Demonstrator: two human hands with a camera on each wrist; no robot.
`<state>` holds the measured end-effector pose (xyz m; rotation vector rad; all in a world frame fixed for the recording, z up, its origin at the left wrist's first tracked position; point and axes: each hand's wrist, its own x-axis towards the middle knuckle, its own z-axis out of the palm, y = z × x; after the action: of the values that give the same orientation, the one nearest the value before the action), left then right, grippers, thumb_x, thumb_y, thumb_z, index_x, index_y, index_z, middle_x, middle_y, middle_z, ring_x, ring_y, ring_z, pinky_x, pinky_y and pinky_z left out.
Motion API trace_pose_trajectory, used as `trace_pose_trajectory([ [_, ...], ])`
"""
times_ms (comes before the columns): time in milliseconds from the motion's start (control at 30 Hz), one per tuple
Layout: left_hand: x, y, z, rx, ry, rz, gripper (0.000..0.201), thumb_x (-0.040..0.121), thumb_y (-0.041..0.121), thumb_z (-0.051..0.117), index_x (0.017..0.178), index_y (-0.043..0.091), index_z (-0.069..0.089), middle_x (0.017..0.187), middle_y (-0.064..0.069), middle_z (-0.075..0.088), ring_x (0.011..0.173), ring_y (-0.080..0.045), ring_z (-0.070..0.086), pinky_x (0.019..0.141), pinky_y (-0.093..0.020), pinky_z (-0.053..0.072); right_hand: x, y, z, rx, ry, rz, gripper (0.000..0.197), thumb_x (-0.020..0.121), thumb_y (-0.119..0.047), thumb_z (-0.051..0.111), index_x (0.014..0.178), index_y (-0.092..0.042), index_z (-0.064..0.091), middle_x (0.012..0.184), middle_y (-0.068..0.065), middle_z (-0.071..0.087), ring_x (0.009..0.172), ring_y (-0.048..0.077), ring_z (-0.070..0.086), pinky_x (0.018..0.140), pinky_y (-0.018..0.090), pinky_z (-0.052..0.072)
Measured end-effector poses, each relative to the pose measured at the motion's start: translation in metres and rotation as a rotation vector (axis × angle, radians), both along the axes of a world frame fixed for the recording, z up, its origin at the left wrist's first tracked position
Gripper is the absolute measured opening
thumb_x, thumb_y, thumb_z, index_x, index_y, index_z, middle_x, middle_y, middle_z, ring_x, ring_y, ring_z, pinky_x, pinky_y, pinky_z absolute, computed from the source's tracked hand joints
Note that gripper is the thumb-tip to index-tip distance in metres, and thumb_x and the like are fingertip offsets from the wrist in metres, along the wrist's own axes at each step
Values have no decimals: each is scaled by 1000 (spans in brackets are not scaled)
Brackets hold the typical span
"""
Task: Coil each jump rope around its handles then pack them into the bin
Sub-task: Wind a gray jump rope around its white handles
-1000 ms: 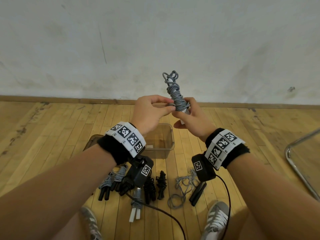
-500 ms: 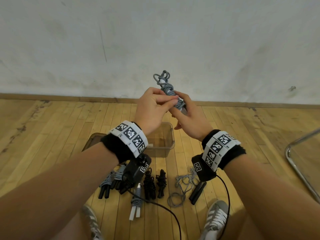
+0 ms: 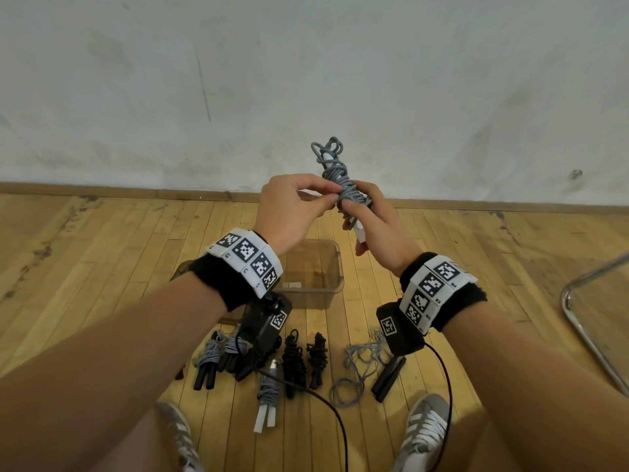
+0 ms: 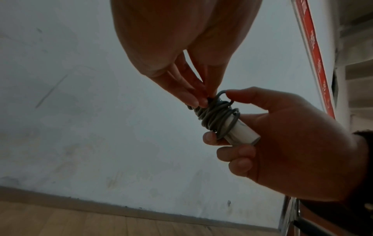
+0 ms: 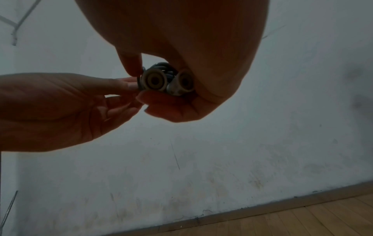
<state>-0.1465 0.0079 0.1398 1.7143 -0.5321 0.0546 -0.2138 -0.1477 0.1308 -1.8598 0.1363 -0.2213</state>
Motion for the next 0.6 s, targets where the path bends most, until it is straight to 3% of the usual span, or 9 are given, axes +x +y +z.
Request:
trace_pose_trajectory([
  [200, -2, 1, -4, 109, -155, 91, 7, 85, 16, 83, 91, 19, 81, 83, 13, 75, 74, 0, 71, 73, -15, 57, 0, 0, -4, -40, 45, 10, 39, 106, -34, 47, 144, -24, 43, 109, -2, 62, 91, 18, 61, 51, 28, 51],
  [367, -1, 3, 0, 325, -398, 118, 10, 87, 21, 78, 95, 17, 81, 84, 4, 77, 75, -7, 71, 76, -30, 60, 2, 2, -3, -111, 41, -10, 40, 106, -34, 48, 145, -24, 44, 108, -2, 63, 77, 15, 60, 54, 30, 54],
  [500, 0, -1, -2, 419, -339, 143, 5, 82, 23, 77, 86, 21, 75, 77, 8, 72, 71, -6, 67, 73, -31, 60, 2, 5, -7, -173, 32, -23, 43, 104, -37, 51, 145, -23, 44, 98, 0, 66, 62, 8, 59, 54, 30, 56],
  [600, 3, 1, -3, 411, -250, 106, 9, 76, 22, 77, 79, 22, 68, 71, 10, 67, 66, -4, 63, 68, -23, 56, 3, 6, -10, -237, 4, 2, 46, 104, -41, 52, 146, -25, 44, 101, -8, 66, 66, 1, 61, 58, 28, 53],
])
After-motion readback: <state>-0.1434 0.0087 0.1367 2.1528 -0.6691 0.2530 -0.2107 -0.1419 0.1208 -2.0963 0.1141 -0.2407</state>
